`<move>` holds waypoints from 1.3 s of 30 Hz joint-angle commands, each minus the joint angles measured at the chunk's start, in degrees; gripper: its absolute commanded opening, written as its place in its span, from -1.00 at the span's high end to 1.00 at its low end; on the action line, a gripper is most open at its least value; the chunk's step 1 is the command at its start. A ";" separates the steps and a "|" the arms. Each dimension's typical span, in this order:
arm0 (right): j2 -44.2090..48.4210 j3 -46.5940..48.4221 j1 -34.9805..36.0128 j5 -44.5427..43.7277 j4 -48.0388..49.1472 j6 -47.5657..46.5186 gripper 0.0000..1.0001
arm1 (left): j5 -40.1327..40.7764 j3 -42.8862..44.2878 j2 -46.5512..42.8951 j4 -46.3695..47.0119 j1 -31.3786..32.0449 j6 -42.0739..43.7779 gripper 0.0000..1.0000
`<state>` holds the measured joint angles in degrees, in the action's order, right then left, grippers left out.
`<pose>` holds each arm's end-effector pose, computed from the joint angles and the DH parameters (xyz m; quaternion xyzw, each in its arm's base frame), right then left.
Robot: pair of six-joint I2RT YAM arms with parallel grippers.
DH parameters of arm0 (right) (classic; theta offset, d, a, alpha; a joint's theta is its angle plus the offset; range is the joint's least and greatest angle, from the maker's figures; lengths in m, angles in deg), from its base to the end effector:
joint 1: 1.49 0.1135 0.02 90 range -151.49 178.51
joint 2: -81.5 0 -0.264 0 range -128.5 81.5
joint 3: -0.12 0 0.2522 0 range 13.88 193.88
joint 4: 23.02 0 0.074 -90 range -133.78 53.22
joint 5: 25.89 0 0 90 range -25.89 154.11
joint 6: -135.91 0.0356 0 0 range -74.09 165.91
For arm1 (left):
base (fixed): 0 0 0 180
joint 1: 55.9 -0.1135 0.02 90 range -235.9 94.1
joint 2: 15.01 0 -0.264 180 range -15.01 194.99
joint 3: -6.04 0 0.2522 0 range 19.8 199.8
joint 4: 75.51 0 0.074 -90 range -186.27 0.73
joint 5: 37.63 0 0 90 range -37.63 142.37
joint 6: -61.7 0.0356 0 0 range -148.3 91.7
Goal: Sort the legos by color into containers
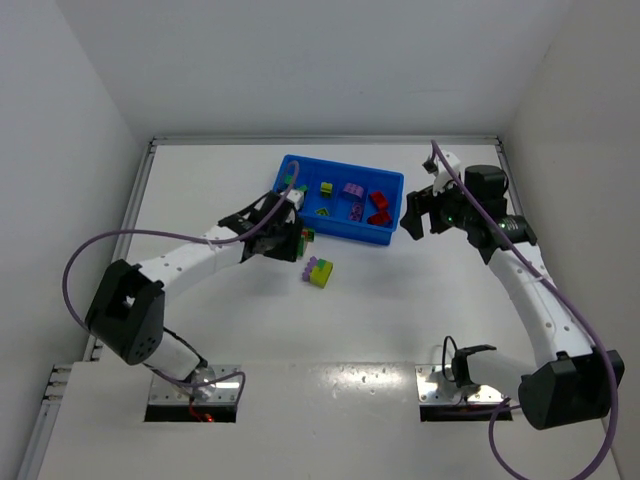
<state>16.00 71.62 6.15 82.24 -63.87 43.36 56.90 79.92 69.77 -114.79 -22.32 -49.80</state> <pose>0.2461 0.0442 0.3185 -0.1504 0.8654 0.1598 0.4505 0.2629 -0.1712 0.2446 0.0855 0.9357 -0.1244 0.3189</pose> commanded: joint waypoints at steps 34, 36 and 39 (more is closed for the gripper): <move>1.42 -1.66 -0.26 -0.11 1.69 -0.09 -0.71 | 10.93 8.53 18.41 9.08 1.59 -2.41 -0.25; 1.42 -1.66 -0.26 -0.11 1.69 -0.09 -0.71 | 10.24 8.53 18.93 9.08 0.88 -1.80 -0.01; 1.42 -1.66 -0.26 -0.11 2.22 -0.09 -0.71 | 7.17 7.83 18.16 9.08 0.25 -1.09 0.56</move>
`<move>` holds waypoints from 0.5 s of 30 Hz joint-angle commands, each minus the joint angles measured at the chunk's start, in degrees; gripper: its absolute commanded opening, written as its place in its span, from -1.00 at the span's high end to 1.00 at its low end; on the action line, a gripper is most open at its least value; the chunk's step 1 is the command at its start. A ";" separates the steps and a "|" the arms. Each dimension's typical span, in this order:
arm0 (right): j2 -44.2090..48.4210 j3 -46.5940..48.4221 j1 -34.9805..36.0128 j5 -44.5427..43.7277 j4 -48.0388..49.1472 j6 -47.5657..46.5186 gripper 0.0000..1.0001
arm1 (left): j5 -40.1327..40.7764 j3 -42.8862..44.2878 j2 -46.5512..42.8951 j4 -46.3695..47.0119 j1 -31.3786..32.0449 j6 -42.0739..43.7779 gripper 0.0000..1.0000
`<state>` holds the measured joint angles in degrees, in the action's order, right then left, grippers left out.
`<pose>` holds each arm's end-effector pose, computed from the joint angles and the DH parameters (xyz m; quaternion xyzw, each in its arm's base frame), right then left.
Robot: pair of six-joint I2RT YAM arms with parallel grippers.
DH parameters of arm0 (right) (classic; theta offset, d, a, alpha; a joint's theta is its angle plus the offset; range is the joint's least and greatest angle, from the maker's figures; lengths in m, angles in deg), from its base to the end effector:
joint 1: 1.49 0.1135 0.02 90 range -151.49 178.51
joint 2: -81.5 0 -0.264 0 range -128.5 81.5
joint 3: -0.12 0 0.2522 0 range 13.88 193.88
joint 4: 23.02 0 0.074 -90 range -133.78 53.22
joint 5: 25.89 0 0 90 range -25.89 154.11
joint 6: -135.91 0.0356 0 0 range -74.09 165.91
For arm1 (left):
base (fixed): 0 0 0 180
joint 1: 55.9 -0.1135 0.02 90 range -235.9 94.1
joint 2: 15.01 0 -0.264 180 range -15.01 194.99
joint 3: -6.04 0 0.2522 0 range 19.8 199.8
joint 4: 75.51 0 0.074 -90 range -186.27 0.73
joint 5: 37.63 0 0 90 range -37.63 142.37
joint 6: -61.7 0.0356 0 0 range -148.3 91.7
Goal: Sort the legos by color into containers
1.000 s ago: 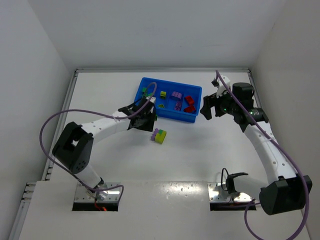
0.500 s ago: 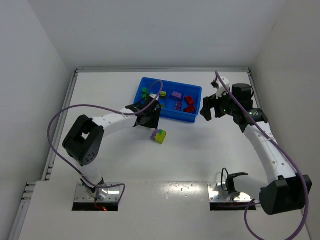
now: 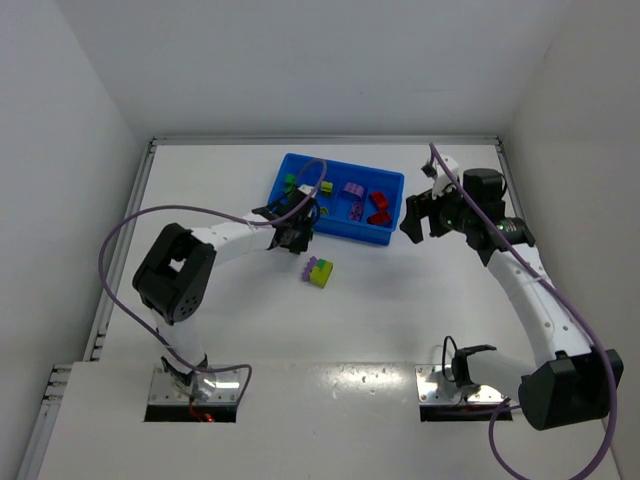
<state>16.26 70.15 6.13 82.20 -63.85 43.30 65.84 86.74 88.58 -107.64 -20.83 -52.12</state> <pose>0.2443 0.0438 0.3108 -0.1495 0.8702 0.1595 0.4415 0.3130 -0.2096 0.1830 0.0578 0.9461 -0.0493 0.3149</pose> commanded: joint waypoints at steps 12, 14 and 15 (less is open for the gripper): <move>-4.28 -0.20 -0.23 27.92 3.33 3.57 -0.71 | -45.92 -8.23 -22.28 -1.30 -6.68 18.27 1.00; -5.34 0.51 -0.23 33.13 3.34 3.58 -0.71 | -54.82 -8.23 -23.00 -2.89 -8.25 19.06 1.00; -6.21 0.51 -0.23 37.94 3.34 3.58 -0.71 | -64.53 -7.70 -23.00 -3.77 -8.26 19.07 1.00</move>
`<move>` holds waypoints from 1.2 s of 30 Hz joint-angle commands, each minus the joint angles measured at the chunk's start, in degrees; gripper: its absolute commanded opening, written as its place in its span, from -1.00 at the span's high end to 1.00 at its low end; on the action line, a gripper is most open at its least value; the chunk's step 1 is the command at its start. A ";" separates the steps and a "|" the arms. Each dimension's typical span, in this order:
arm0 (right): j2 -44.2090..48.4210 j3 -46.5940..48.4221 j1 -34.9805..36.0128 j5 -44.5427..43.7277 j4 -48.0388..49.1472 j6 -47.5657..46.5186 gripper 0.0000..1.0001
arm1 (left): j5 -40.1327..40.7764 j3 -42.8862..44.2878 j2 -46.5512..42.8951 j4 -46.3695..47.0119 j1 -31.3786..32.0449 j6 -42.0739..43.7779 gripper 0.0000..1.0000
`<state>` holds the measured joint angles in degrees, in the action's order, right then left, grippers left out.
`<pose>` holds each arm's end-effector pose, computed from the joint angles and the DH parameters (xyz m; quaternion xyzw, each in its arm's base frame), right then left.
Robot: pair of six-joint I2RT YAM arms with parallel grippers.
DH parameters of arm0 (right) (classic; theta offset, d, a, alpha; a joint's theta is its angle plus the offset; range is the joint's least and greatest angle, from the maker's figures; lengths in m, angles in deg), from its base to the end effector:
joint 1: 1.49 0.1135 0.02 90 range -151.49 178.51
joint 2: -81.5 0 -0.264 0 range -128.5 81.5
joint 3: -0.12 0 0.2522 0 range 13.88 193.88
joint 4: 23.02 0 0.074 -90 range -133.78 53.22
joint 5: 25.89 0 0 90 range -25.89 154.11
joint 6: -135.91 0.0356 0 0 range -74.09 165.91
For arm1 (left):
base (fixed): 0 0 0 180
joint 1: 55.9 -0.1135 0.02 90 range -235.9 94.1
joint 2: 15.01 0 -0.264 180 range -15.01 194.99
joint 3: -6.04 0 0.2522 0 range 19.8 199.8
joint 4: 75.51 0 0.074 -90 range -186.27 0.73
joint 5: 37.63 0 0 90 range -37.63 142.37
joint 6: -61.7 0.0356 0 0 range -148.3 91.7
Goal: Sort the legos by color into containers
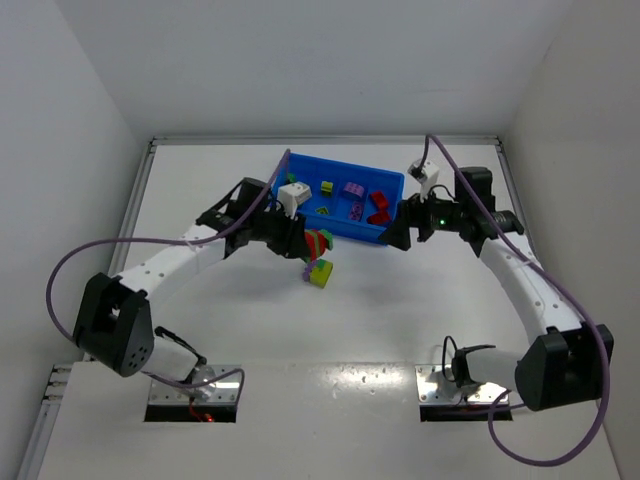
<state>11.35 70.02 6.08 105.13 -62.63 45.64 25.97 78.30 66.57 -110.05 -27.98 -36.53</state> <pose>0.2546 0.0574 0.2961 -0.2061 0.8362 0.3420 0.3759 0.2635 -0.1575 0.2604 0.2413 0.8672 -0.3181 0.2975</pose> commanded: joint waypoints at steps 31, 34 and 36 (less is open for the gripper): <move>-4.32 5.48 0.51 26.15 -22.97 -37.26 -0.67 | -58.33 1.37 4.72 7.90 -5.07 -8.59 1.00; 0.26 2.76 1.65 20.88 -16.18 -35.42 -0.67 | -60.44 -4.33 5.25 20.47 -5.07 -20.82 1.00; 2.64 2.04 2.70 17.10 -15.02 -36.37 -0.67 | -61.40 -4.97 5.95 26.74 -4.54 -28.14 1.00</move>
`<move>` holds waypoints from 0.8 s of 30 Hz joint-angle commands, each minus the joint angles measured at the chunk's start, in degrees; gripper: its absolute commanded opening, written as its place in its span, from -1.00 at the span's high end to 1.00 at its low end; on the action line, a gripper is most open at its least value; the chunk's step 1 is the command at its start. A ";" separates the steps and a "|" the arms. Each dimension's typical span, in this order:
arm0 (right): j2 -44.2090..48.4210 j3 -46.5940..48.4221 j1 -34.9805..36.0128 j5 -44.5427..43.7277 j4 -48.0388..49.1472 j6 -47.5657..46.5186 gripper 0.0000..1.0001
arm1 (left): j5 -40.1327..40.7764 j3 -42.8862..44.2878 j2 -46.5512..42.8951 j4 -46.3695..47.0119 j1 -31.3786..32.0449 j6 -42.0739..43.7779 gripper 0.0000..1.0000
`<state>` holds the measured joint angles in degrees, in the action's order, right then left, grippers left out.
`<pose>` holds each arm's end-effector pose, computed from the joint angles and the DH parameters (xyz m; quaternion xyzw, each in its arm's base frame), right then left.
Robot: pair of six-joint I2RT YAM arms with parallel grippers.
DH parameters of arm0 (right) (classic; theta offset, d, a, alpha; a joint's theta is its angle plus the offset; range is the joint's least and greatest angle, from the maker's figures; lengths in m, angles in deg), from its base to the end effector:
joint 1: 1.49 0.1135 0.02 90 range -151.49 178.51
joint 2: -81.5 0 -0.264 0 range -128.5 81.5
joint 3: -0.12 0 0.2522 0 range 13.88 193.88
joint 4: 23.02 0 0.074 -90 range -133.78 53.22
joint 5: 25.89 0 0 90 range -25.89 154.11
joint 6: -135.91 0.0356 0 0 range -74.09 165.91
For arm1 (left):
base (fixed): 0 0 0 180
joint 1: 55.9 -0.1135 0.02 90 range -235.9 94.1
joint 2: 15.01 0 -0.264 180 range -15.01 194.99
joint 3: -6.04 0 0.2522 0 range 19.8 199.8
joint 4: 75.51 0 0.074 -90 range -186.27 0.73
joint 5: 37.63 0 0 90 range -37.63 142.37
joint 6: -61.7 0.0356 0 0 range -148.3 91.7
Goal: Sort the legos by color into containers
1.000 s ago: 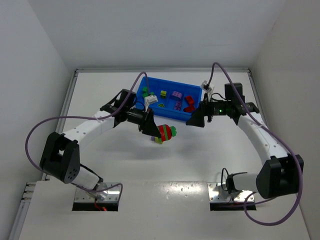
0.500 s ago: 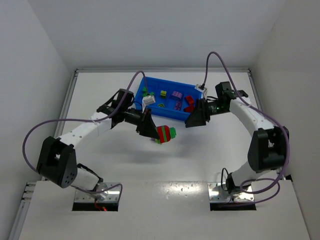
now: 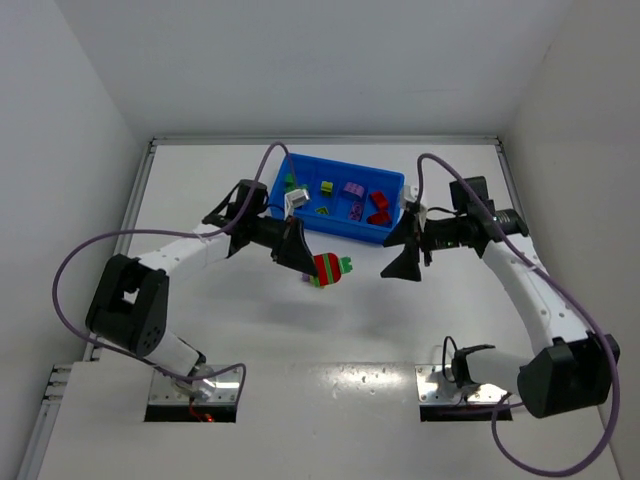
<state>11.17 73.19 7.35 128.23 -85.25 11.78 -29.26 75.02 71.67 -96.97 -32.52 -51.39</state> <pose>0.2209 0.0668 0.2970 -0.4294 0.7097 0.4509 0.3297 0.2672 -0.1539 0.2504 0.2823 0.6828 -0.6706 0.0656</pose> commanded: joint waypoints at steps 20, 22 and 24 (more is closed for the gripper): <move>8.10 -3.15 9.70 -14.20 15.16 -9.37 -0.67 | -11.10 1.64 5.17 12.89 2.46 -17.86 1.00; 8.10 -3.15 10.49 -13.59 15.16 -9.90 -0.67 | -11.10 1.64 5.70 12.89 2.99 -17.87 1.00; 8.10 -3.15 12.15 -13.58 14.29 -10.77 -0.67 | -11.10 1.64 6.23 12.89 2.99 -17.87 1.00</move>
<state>18.71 70.52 17.91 113.56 -72.68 4.78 -31.53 74.72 77.28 -85.72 -30.31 -68.51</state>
